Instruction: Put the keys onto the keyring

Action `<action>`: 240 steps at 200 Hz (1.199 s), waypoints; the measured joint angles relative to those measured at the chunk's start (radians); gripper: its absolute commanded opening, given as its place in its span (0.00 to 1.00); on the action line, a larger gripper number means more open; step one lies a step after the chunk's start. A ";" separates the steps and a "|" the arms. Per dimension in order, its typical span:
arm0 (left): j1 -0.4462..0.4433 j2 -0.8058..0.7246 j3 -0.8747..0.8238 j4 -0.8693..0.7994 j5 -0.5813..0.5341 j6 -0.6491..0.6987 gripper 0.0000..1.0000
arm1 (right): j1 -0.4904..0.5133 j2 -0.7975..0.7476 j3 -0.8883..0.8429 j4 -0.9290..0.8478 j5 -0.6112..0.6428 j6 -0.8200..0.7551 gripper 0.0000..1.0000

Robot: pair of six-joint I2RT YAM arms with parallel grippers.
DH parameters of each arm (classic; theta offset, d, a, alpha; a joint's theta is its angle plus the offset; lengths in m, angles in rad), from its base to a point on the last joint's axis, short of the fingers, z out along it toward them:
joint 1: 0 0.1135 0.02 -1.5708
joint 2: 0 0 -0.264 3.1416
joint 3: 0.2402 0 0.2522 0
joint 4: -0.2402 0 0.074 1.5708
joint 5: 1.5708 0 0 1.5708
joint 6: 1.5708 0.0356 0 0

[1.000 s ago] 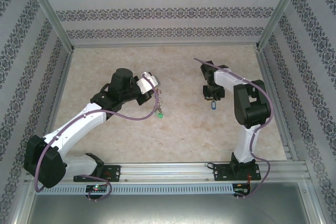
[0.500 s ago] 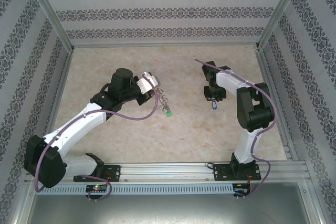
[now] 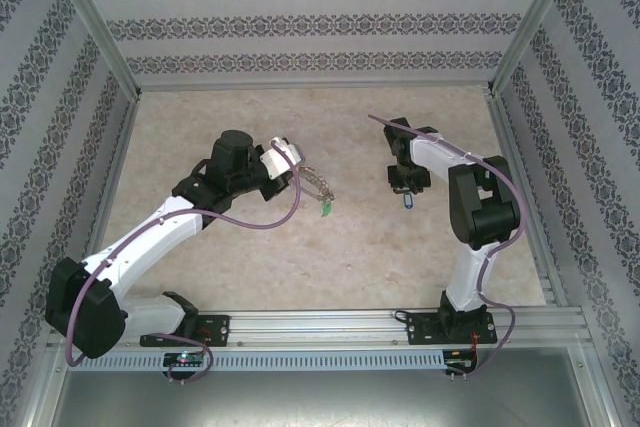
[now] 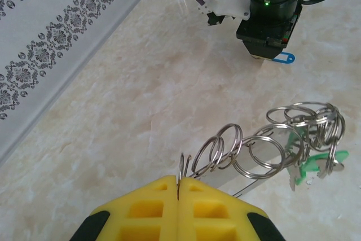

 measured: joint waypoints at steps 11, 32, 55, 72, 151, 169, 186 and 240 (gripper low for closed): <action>0.000 0.000 0.000 0.000 0.000 0.000 0.00 | 0.000 0.001 0.000 0.000 0.002 -0.001 0.19; 0.000 0.000 0.000 0.000 0.000 0.000 0.00 | 0.000 0.008 0.000 0.000 0.007 -0.001 0.19; 0.000 0.000 0.000 0.000 0.000 0.000 0.00 | 0.000 0.017 0.000 0.000 0.011 -0.002 0.17; 0.000 0.000 0.000 0.000 0.000 0.000 0.00 | 0.000 0.019 0.000 0.000 0.011 -0.005 0.15; 0.000 0.000 0.000 0.000 0.000 0.000 0.00 | 0.000 0.019 -0.001 0.004 0.015 -0.016 0.08; 0.000 0.000 0.000 0.000 0.000 0.000 0.00 | 0.000 0.020 -0.001 0.004 0.015 -0.018 0.06; 0.000 0.000 0.000 0.000 0.000 0.000 0.00 | 0.000 0.020 -0.001 0.004 0.016 -0.019 0.04; 0.000 0.000 0.000 -0.001 0.000 0.001 0.00 | 0.006 -0.019 -0.038 0.043 0.003 -0.096 0.00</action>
